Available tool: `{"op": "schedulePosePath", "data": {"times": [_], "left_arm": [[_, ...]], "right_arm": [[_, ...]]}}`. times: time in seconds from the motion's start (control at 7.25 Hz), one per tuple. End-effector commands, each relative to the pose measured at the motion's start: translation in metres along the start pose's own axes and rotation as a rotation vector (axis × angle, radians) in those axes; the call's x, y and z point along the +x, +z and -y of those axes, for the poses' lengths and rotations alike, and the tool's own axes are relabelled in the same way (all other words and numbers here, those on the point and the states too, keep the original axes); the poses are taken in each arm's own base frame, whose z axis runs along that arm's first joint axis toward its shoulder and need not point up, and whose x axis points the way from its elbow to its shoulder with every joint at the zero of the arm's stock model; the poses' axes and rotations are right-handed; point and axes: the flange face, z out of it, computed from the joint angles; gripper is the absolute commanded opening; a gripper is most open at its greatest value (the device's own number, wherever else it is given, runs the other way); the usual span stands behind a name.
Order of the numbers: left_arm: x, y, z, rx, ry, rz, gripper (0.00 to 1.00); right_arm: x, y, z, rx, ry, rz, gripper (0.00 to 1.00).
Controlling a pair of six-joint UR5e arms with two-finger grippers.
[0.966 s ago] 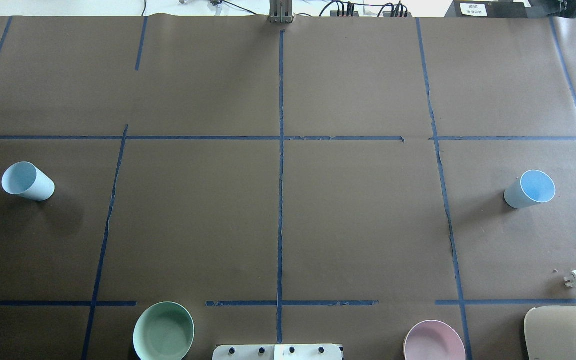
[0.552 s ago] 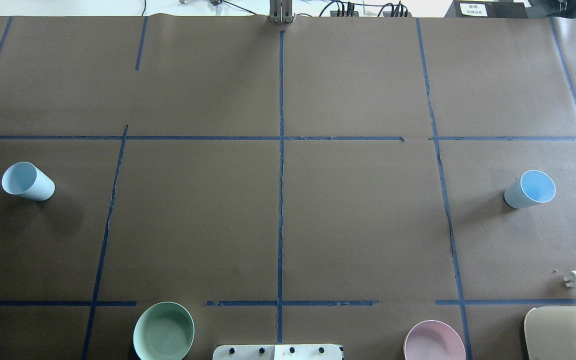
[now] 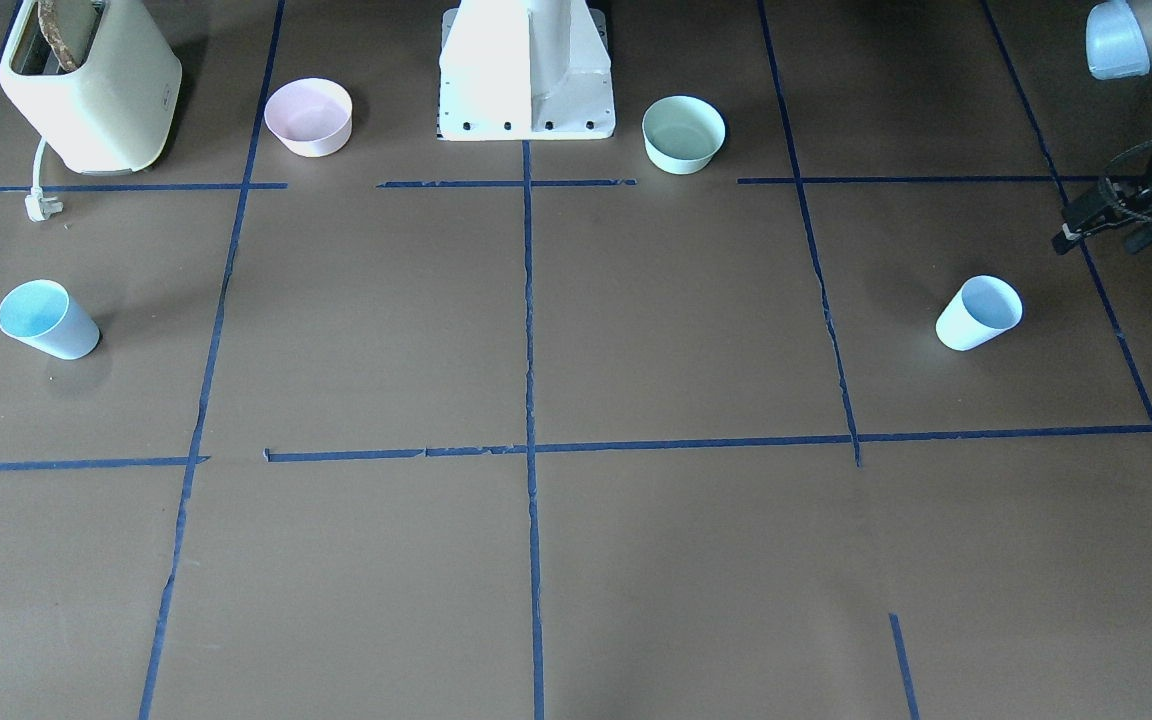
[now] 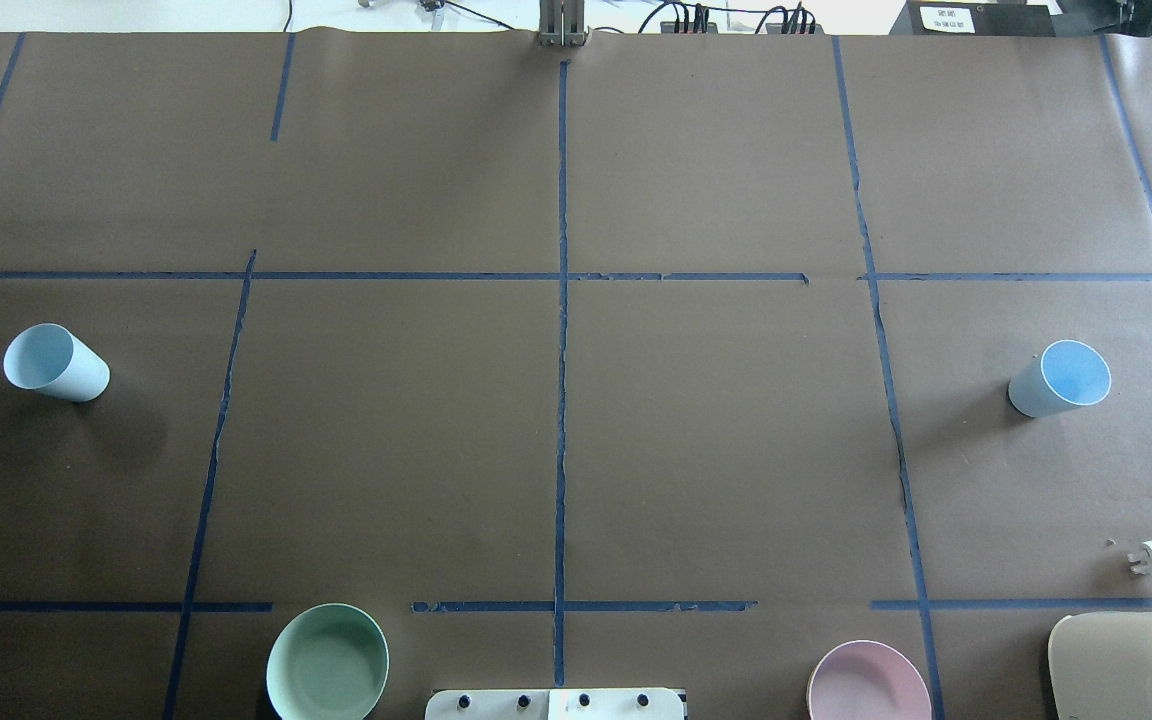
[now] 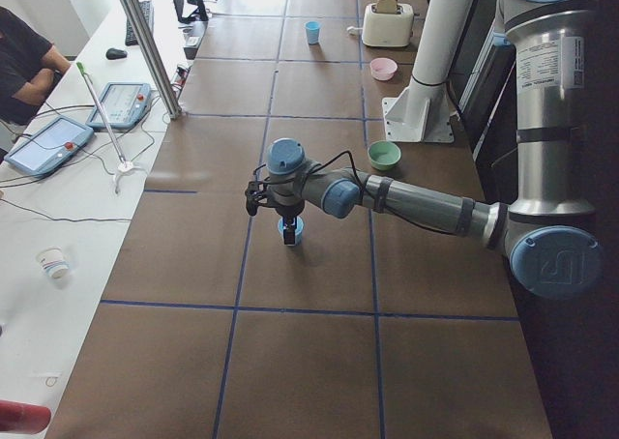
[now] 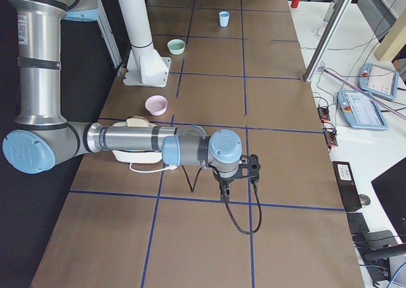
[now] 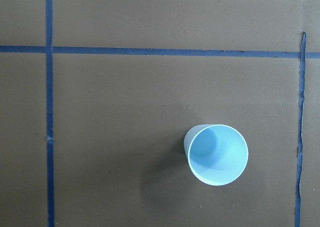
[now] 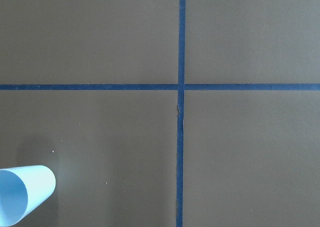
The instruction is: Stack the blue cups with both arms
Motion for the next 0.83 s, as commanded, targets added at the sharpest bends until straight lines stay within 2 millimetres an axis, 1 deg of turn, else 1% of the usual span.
{"op": "schedulePosePath", "data": {"times": [0.0,0.14,0.41,0.55,0.69], "left_arm": [[0.014,0.058,-0.008,0.035,-0.035,0.003,1.00],[0.018,0.065,-0.011,0.032,-0.036,0.011,1.00],[0.016,0.070,-0.011,0.024,-0.038,0.017,0.98],[0.022,0.077,-0.007,0.016,-0.031,0.016,0.98],[0.024,0.085,-0.001,0.010,-0.030,0.019,0.98]], "right_arm": [[0.000,0.001,0.000,-0.001,0.002,0.011,1.00],[-0.001,0.001,0.001,-0.002,0.000,0.011,1.00],[0.000,0.001,0.000,-0.001,0.002,0.011,1.00],[0.000,0.001,0.000,-0.001,0.002,0.011,1.00],[0.000,0.001,0.000,-0.001,0.002,0.011,1.00]]}}
